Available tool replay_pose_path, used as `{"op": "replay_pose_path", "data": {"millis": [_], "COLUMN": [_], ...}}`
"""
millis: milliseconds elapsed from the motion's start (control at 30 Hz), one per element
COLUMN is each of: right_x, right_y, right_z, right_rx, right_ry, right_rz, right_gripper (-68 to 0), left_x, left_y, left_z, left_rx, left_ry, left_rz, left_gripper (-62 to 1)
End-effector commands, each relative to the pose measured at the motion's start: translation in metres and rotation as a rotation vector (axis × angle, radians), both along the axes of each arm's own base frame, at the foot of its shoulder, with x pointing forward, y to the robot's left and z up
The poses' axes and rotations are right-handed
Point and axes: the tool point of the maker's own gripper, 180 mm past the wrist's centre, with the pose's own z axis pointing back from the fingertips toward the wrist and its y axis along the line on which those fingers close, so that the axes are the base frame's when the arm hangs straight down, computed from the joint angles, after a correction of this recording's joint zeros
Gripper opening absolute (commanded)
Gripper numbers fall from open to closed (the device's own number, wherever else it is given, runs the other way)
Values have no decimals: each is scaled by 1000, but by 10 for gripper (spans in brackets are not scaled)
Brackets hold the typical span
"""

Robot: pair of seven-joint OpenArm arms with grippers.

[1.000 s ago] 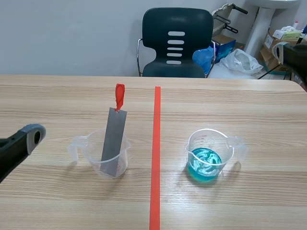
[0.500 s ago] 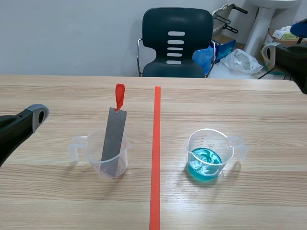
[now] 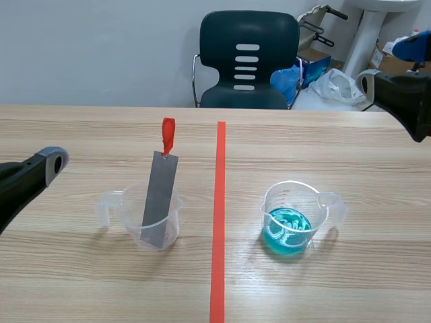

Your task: Do the redox reaction experiment

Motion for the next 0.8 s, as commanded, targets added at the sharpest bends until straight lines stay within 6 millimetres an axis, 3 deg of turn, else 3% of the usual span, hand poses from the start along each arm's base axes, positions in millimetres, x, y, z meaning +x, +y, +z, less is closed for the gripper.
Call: {"op": "replay_pose_path", "data": {"millis": [0,200,767], "right_x": [3,5,5], "right_y": [-2,-12,-14], "right_z": [12,-11,-14], "right_rx": [-11,-118,-139], "right_ry": [-36,36,38], "right_rz": [-2,-44,-51], "right_gripper": [-241,-241,-241], "left_x": [-1,-1,-1], "left_y": [-1,-1,-1], "left_z": [5,5,5], "left_rx": [-16,-17,-15], "left_ry": [-15,-16,-14], "left_rz": [1,1,1], "left_gripper": [14,14,14]}}
